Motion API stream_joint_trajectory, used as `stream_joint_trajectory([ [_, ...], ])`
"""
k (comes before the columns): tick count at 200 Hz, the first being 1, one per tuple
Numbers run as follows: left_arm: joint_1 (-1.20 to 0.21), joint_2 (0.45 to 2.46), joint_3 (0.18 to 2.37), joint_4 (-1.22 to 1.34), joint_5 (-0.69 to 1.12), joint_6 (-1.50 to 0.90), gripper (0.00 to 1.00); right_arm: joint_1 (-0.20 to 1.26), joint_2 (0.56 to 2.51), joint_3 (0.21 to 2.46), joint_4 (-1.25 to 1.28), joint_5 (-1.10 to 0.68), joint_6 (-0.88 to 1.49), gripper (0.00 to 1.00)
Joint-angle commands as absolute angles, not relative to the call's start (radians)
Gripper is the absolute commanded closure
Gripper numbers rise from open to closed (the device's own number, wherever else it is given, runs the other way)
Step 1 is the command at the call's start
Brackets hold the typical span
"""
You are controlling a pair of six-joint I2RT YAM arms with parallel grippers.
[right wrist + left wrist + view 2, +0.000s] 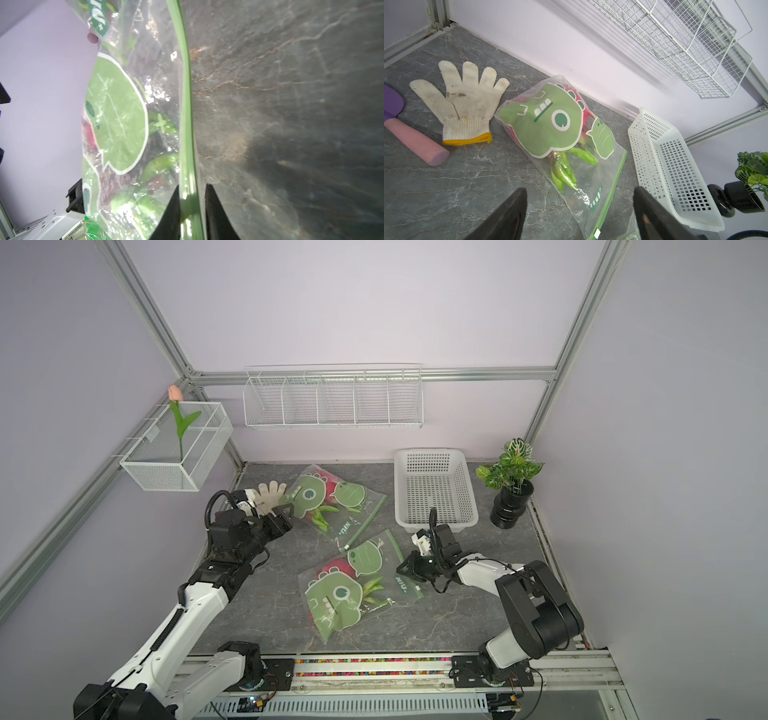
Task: Open the zip-top bag and take out the dragon fruit
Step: Pick up the zipper food storage bag at the center of the board.
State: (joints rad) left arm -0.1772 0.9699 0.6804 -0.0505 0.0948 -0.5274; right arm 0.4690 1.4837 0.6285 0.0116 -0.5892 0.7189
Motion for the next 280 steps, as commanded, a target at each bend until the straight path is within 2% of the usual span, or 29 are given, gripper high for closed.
stream_joint_trajectory([
  [1,-0.181,0.937,0.688,-0.049,0.126,-0.496,0.18,0.513,1.394,0.682,-0.050,-0.525,0.749,0.80],
  [31,-0.218,0.883,0.699,-0.064,0.147,-0.454,0.22,0.568,1.291,0.730,-0.106,-0.435,0.783,0.85],
  [59,-0.374,0.819,0.708,-0.058,0.127,-0.327,0.24,0.614,1.244,0.768,-0.111,-0.369,0.821,0.93],
  [100,-0.623,0.783,0.744,-0.089,0.008,-0.183,0.25,0.673,1.240,0.829,-0.105,-0.292,0.847,0.93],
  [166,-0.883,0.776,0.777,-0.101,-0.035,-0.007,0.26,0.731,1.219,0.954,-0.097,-0.200,0.888,0.93],
  [241,-0.984,0.759,0.757,-0.071,0.018,0.049,0.31,0.823,1.242,1.042,0.042,-0.132,0.933,0.93],
  [280,-1.003,0.716,0.724,-0.057,0.026,0.050,0.30,0.869,1.256,1.057,0.124,-0.106,0.914,0.93],
])
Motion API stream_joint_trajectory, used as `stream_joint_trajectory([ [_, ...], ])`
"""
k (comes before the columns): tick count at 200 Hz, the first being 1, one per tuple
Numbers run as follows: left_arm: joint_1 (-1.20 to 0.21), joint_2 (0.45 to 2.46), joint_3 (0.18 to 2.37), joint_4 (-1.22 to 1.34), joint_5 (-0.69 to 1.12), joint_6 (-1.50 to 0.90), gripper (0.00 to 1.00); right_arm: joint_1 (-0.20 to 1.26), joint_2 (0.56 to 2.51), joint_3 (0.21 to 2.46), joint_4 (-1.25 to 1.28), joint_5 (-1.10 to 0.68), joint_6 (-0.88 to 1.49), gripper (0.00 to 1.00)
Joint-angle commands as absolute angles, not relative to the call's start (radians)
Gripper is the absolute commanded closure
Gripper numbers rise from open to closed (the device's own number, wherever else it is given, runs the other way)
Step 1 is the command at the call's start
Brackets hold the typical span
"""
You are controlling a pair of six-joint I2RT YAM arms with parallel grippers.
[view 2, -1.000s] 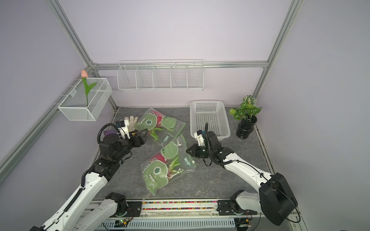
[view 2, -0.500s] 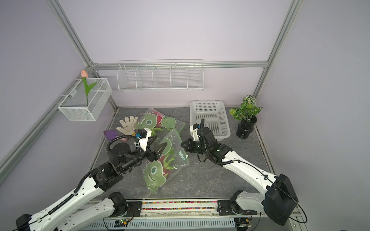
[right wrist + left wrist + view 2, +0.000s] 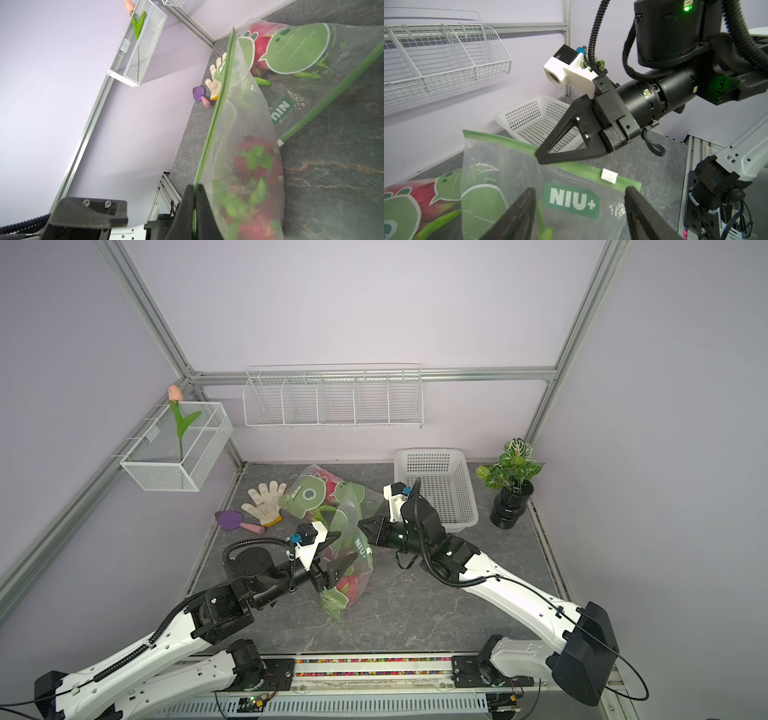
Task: Open the zip-top bag and take out the dragon fruit
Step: Pick up the zipper food storage bag at the center of the board.
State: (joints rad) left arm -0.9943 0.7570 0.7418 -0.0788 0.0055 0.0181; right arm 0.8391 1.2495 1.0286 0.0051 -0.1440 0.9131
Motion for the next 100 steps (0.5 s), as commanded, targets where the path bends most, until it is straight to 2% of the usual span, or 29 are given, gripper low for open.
stream_joint_trajectory([
  [1,-1.004,0.714,0.723,-0.057,0.028,0.050,0.30,0.870,1.256,1.058,0.126,-0.105,0.912,0.93],
  [34,-1.015,0.680,0.716,-0.083,0.024,0.069,0.30,0.922,1.250,1.098,0.120,-0.004,0.842,0.93],
  [100,-1.020,0.681,0.688,-0.069,-0.024,0.062,0.30,0.989,1.258,1.110,0.154,0.189,0.886,0.93],
])
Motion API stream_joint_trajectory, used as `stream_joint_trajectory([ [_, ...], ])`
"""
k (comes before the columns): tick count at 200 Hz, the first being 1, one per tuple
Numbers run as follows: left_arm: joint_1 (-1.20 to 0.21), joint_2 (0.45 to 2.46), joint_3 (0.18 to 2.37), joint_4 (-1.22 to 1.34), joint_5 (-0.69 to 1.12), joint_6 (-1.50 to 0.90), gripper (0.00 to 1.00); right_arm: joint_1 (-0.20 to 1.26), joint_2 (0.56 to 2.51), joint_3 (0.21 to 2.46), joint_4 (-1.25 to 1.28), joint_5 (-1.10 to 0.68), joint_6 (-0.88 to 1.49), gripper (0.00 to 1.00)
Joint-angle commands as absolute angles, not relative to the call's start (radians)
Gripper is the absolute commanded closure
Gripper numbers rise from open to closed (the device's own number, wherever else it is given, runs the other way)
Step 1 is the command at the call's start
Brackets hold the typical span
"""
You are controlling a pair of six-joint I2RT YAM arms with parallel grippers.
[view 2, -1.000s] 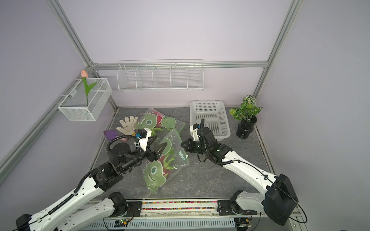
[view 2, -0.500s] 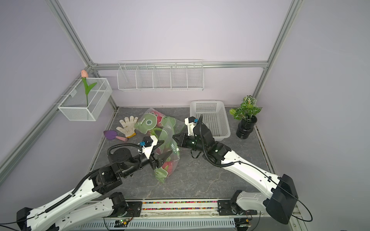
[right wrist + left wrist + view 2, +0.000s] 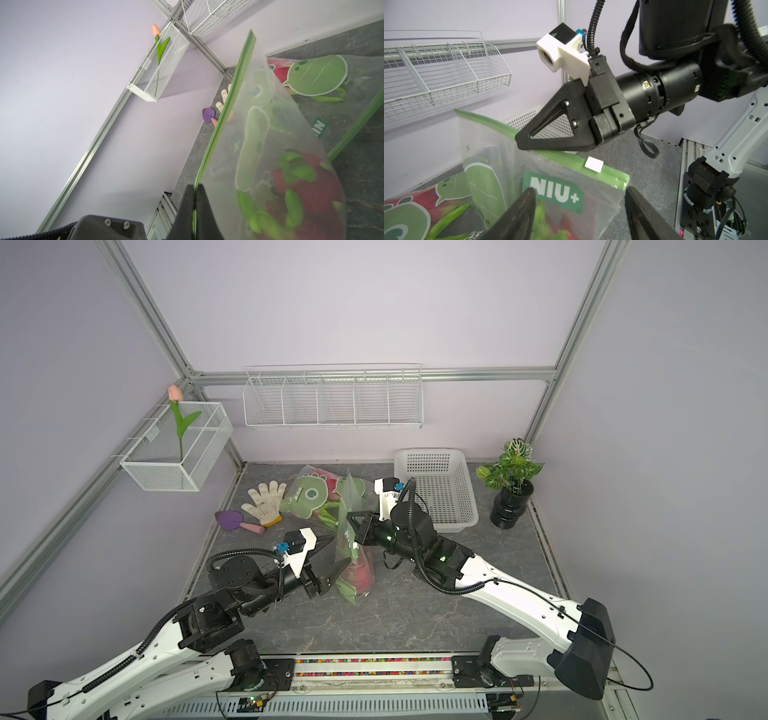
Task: Open the zip-top bag and take out the dragon fruit
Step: Pick up the zipper food storage bag at the center of the board.
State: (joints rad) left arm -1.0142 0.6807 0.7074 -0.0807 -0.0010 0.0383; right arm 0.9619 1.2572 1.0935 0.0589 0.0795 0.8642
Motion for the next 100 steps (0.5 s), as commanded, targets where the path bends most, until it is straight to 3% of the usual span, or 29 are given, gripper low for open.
stream_joint_trajectory([
  [1,-1.020,0.682,0.687,-0.068,-0.025,0.062,0.30,0.990,1.259,1.110,0.154,0.192,0.887,0.93],
  [73,-1.021,0.728,0.623,0.052,-0.164,-0.002,0.30,1.038,1.272,1.096,0.176,0.355,0.917,0.93],
  [100,-1.020,0.742,0.611,0.097,-0.114,-0.002,0.29,1.040,1.284,1.092,0.168,0.385,0.937,0.93],
])
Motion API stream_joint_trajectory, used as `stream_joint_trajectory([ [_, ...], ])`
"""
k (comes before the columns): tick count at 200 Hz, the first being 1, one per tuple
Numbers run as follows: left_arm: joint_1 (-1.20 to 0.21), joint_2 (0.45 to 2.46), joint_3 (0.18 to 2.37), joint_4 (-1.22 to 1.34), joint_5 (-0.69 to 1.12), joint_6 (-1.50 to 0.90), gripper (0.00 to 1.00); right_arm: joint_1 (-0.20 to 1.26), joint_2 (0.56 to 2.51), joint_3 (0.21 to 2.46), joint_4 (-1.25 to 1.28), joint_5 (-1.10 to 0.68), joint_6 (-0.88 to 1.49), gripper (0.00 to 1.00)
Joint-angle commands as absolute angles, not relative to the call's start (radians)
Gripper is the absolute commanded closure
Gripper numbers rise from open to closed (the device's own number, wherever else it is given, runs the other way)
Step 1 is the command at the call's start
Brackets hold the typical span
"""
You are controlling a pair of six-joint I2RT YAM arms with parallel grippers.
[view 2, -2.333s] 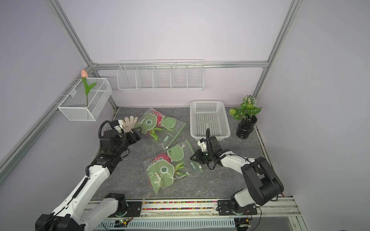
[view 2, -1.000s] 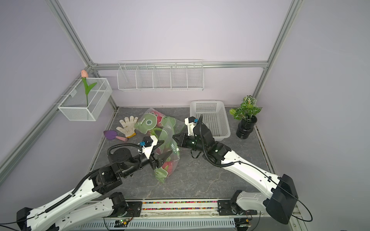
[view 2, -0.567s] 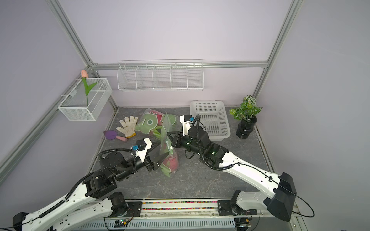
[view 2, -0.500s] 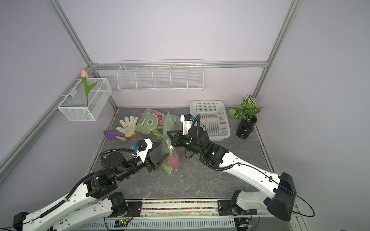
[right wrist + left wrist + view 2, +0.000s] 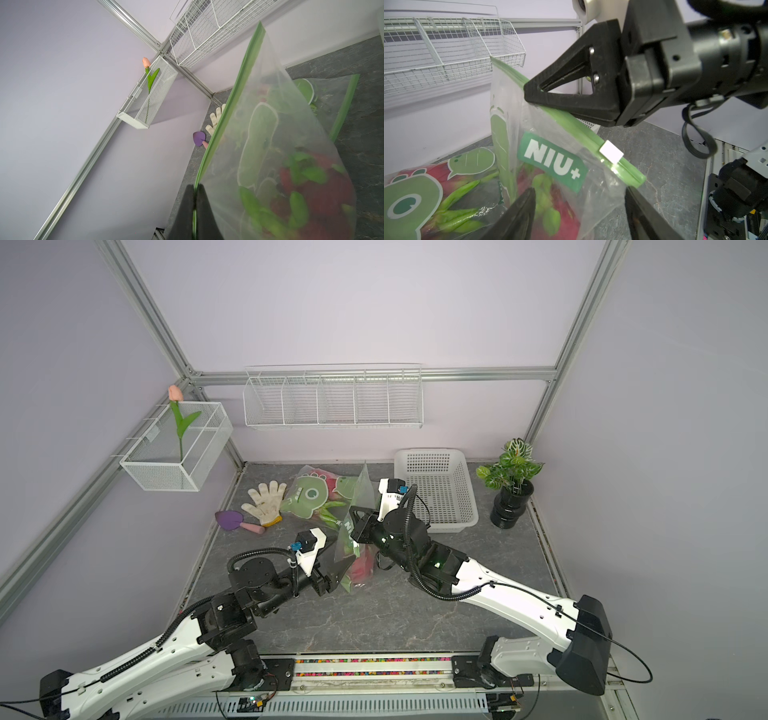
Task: Open the zip-top bag and take out the dragon fruit
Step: Pick up the zipper food storage bag at the center of the board.
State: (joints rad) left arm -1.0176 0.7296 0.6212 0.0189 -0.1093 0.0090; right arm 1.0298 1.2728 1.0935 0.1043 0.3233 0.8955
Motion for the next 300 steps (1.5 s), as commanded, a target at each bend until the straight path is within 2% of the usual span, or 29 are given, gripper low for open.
stream_joint_trajectory([
  [1,-1.020,0.742,0.611,0.097,-0.111,0.000,0.29,1.040,1.284,1.092,0.168,0.387,0.938,0.93],
  [31,-1.020,0.748,0.601,0.094,0.029,0.061,0.29,1.040,1.286,1.088,0.158,0.415,0.948,0.93],
  [47,-1.021,0.738,0.580,0.121,0.026,0.066,0.28,1.040,1.289,1.086,0.156,0.425,0.951,0.93],
  [76,-1.020,0.749,0.557,0.167,-0.056,0.061,0.26,1.040,1.289,1.074,0.164,0.439,0.976,0.93],
  [94,-1.020,0.790,0.568,0.186,-0.199,0.005,0.26,1.040,1.289,1.069,0.172,0.431,0.983,0.93],
  [107,-1.021,0.808,0.575,0.196,-0.212,0.006,0.29,1.039,1.287,1.066,0.178,0.426,0.986,0.93],
  [134,-1.020,0.837,0.586,0.222,-0.354,-0.054,0.37,1.040,1.286,1.060,0.184,0.420,0.985,0.93],
  [151,-1.020,0.846,0.600,0.206,-0.344,-0.046,0.43,1.039,1.283,1.054,0.186,0.424,0.981,0.93],
  [174,-1.020,0.827,0.591,0.219,-0.303,-0.034,0.71,1.039,1.282,1.047,0.190,0.425,0.973,0.93],
  [189,-1.020,0.813,0.596,0.211,-0.288,-0.038,0.84,1.040,1.290,1.049,0.197,0.412,0.945,0.92],
  [201,-1.020,0.795,0.607,0.178,-0.283,-0.047,0.92,1.039,1.295,1.051,0.196,0.396,0.935,0.87],
  [217,-1.020,0.760,0.615,0.138,-0.296,-0.053,1.00,1.037,1.290,1.048,0.199,0.381,0.912,0.69],
  [227,-1.019,0.732,0.620,0.116,-0.281,-0.035,1.00,1.035,1.277,1.038,0.206,0.376,0.892,0.61],
  [244,-1.017,0.715,0.663,0.032,-0.280,-0.014,1.00,1.024,1.244,1.005,0.261,0.346,0.812,0.55],
  [261,-1.006,0.712,0.710,-0.044,-0.258,0.003,1.00,1.006,1.203,0.969,0.332,0.233,0.645,0.46],
  [300,-0.876,0.744,0.842,-0.230,-0.068,-0.002,1.00,0.910,1.112,0.974,0.213,-0.054,0.344,0.46],
])
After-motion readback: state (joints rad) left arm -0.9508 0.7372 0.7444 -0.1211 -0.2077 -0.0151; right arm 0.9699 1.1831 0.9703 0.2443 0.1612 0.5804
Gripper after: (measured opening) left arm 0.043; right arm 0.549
